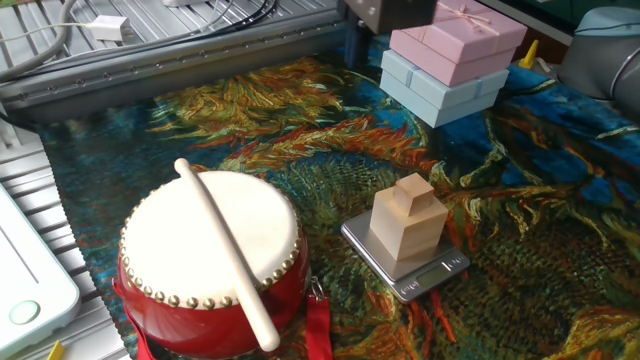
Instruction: Play the drum
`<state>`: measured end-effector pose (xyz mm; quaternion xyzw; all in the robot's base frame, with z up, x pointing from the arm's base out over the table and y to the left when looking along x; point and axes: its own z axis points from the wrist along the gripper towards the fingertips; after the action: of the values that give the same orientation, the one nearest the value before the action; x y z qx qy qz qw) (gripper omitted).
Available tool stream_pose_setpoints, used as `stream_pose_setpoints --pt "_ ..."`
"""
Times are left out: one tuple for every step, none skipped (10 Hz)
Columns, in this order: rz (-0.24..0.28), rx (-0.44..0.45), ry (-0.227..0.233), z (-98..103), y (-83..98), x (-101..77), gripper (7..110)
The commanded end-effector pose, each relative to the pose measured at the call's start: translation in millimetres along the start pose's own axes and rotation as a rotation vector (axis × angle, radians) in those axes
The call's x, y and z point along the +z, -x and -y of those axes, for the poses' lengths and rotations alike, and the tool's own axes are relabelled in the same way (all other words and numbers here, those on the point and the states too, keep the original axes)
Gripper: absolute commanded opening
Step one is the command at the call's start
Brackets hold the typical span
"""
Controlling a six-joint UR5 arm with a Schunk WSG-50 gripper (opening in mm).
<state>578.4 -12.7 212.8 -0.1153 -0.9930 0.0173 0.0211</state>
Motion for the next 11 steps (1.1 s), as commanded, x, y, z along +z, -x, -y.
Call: stream_pose_setpoints --pt "-0.006 -0.044 0.011 -10 17.3 -10.1 7" --pt "-0.011 -0.062 0.030 -17 21.8 -14.7 7" --pt "-0.015 -0.076 0.031 -20 26.7 -18.3 7" --pt "-0.019 -0.084 0.037 -24 31.1 -21.4 7" --pt "-0.020 -0.094 0.043 -29 35.7 -23.5 7" --pt "-0.021 -0.097 0.048 -36 41.3 -25.6 7" --pt "-0.021 -0.097 0.048 -43 47.0 -28.0 7" --pt "-0.022 -0.097 0.047 -49 53.1 -31.2 7" --pt "-0.027 -0.097 0.048 -56 57.9 -34.3 7" --pt "-0.030 -0.093 0.049 -66 61.7 -36.5 7" --pt "-0.032 -0.086 0.042 -73 63.6 -37.4 7"
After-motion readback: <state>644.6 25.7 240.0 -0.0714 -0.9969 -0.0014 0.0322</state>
